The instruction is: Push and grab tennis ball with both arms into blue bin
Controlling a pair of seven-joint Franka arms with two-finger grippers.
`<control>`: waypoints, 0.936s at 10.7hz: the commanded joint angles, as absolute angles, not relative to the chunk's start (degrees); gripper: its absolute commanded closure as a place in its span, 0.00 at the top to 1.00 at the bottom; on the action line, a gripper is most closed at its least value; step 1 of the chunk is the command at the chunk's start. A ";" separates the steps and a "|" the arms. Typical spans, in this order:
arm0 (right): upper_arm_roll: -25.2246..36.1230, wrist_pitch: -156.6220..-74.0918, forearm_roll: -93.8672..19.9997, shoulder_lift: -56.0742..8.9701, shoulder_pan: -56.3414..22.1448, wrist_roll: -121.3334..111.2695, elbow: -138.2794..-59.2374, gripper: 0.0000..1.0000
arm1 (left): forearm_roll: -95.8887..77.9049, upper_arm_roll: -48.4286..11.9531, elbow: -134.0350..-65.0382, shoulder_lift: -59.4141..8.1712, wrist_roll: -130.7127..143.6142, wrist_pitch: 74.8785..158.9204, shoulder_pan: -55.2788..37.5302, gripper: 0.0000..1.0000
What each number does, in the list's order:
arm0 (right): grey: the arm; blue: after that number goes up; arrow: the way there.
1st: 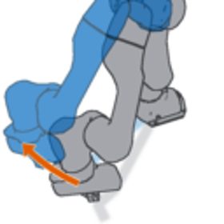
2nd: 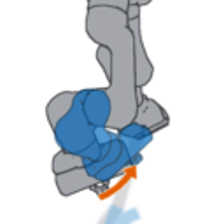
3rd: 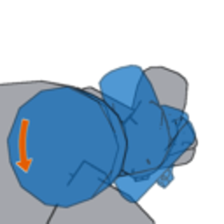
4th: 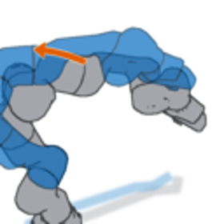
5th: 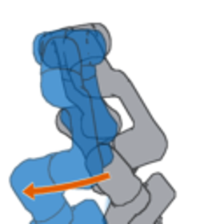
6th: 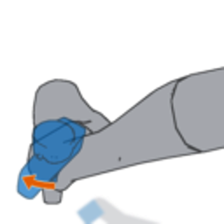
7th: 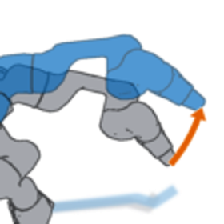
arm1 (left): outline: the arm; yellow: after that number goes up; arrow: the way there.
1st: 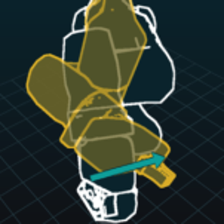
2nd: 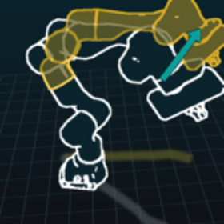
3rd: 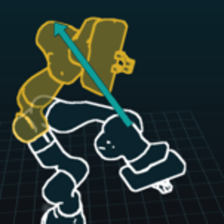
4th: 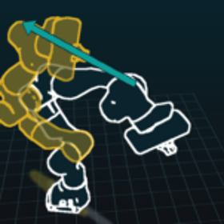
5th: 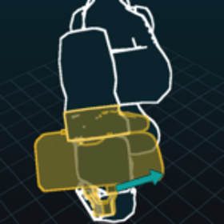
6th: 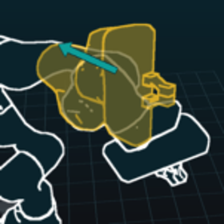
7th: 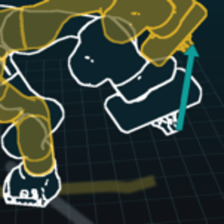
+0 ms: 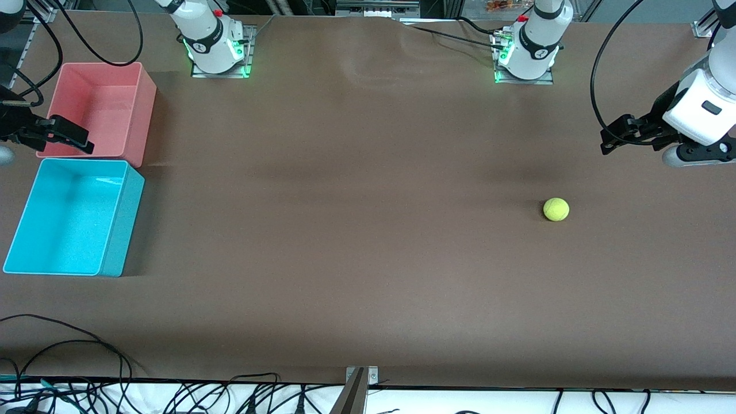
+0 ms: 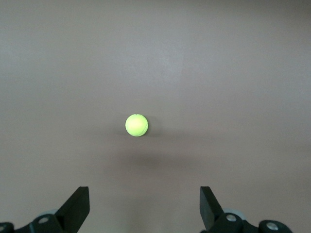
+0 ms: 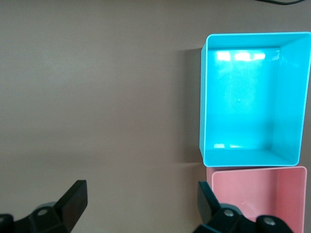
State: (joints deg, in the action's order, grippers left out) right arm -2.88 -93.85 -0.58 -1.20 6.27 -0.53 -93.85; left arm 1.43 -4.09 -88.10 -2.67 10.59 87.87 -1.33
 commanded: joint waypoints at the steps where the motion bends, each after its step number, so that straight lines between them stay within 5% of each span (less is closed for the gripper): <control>1: -3.08 -92.81 -0.09 -2.20 6.68 -1.32 -92.29 1.00 | 2.81 -4.48 -86.57 -3.34 10.20 86.84 -1.32 1.00; 10: -3.78 -92.81 4.22 -2.11 5.89 -0.71 -92.29 1.00 | 3.77 -4.04 -91.48 -4.05 10.02 90.70 0.88 1.00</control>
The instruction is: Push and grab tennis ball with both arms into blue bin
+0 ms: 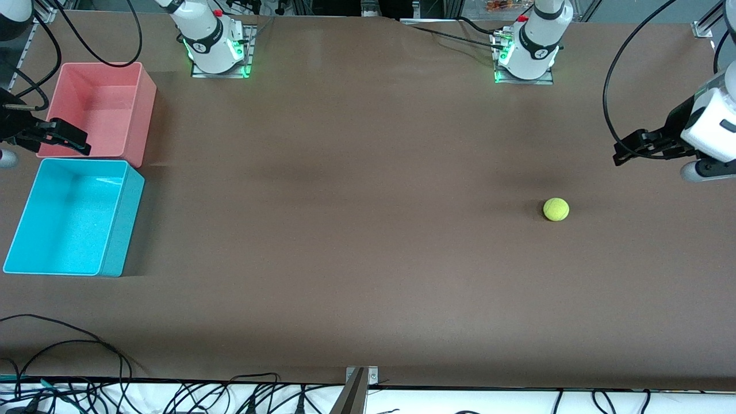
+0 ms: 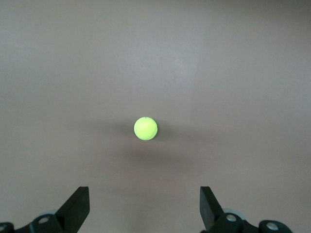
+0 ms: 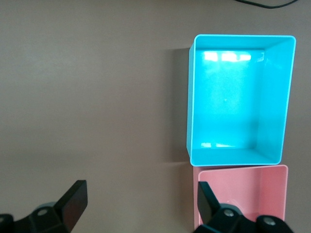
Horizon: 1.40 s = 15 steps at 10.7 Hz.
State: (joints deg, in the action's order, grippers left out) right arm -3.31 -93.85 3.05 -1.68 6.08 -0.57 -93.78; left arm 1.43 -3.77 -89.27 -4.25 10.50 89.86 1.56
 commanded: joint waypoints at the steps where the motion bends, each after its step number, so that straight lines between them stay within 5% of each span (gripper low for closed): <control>1: -3.78 -92.81 4.04 -2.20 5.98 -0.62 -92.37 1.00 | 3.87 -4.04 -91.67 -4.22 10.19 90.70 0.79 1.00; 10: -3.51 -91.93 3.34 -2.20 6.15 -1.14 -92.29 1.00 | 3.78 -2.21 -94.74 -3.25 9.93 91.66 0.79 1.00; 15: -3.34 -91.85 3.25 -2.20 6.24 -1.05 -92.02 1.00 | 3.87 1.05 -105.98 -3.43 8.28 105.27 0.79 1.00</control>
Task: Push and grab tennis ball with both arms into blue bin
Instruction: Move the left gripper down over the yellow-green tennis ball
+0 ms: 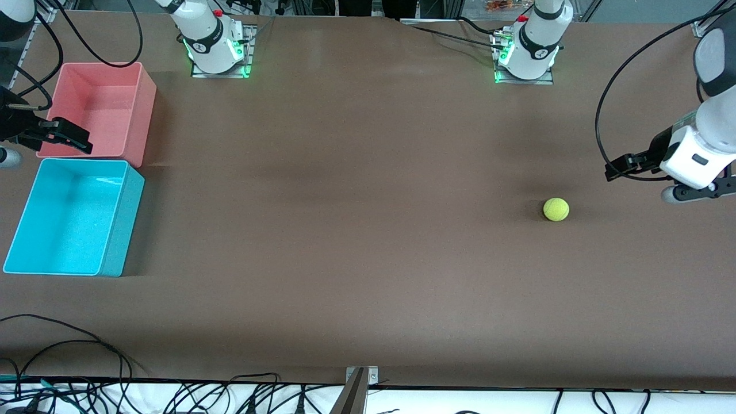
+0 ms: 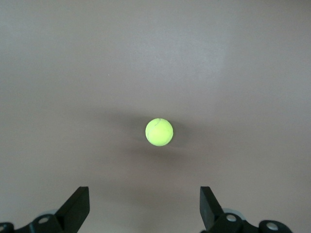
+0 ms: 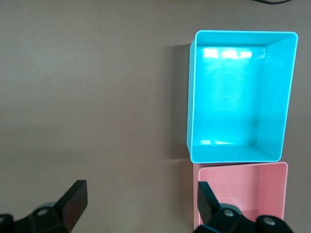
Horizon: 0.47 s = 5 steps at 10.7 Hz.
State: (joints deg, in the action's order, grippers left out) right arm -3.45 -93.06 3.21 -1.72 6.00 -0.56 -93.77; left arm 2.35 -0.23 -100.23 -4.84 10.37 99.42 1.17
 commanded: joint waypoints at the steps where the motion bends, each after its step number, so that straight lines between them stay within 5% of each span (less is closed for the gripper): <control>1: -3.25 -91.67 2.29 -2.20 6.50 -1.05 -91.24 1.00 | 3.87 1.40 -107.65 -3.78 7.13 107.82 0.88 1.00; 5: -3.25 -91.41 0.88 -2.64 6.50 -1.14 -91.32 1.00 | 3.17 1.67 -111.26 -5.18 0.22 113.01 0.79 1.00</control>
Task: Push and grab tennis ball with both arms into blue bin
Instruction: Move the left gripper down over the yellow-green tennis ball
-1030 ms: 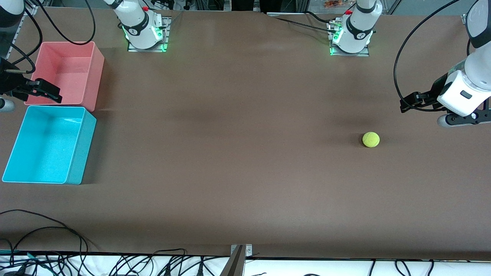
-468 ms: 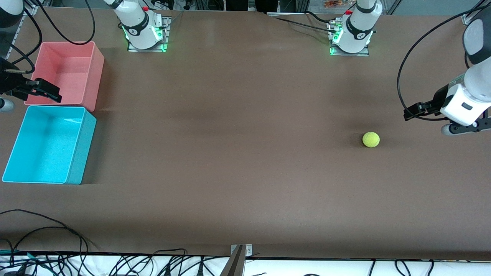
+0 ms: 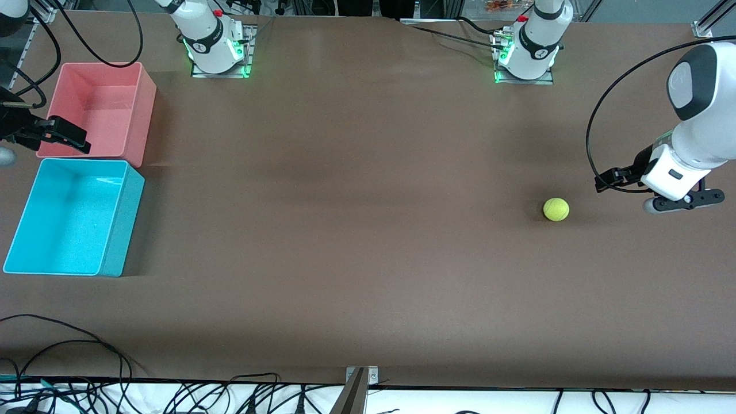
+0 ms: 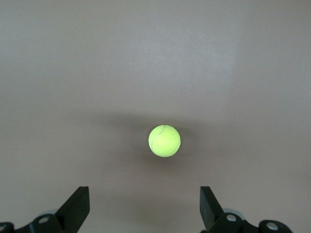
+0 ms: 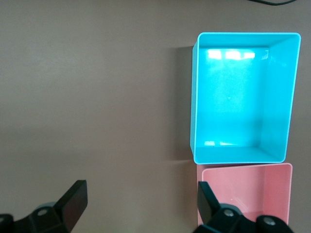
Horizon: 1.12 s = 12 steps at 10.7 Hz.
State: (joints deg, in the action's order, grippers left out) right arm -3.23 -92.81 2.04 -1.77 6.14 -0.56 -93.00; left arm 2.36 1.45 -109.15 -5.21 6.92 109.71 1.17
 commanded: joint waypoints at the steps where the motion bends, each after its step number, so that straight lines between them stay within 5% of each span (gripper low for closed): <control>1: -3.25 -91.41 0.88 -2.64 6.50 -1.49 -91.32 1.00 | 2.90 1.67 -112.05 -5.79 -4.00 115.20 0.88 1.00; 6: -3.25 -91.14 0.97 -2.64 6.50 -2.46 -91.32 1.00 | -1.23 1.84 -117.41 -9.14 -15.72 122.77 1.05 0.99; 8: -3.25 -91.06 0.79 -2.72 6.50 -1.50 -91.49 1.00 | -0.79 2.37 -120.39 -9.67 -22.72 126.37 1.49 0.86; 9: -3.43 -91.05 0.79 -2.72 6.33 -1.58 -91.58 1.00 | -0.79 3.42 -121.80 -9.84 -29.29 128.30 1.49 0.65; 11: -3.60 -91.05 0.88 -2.72 6.15 -2.02 -91.67 1.00 | -0.88 4.74 -122.26 -10.37 -44.22 129.29 1.67 0.02; 12: -3.52 -91.05 0.88 -2.81 6.33 -1.59 -91.67 1.00 | -0.88 5.36 -122.26 -10.46 -47.86 129.37 1.67 0.00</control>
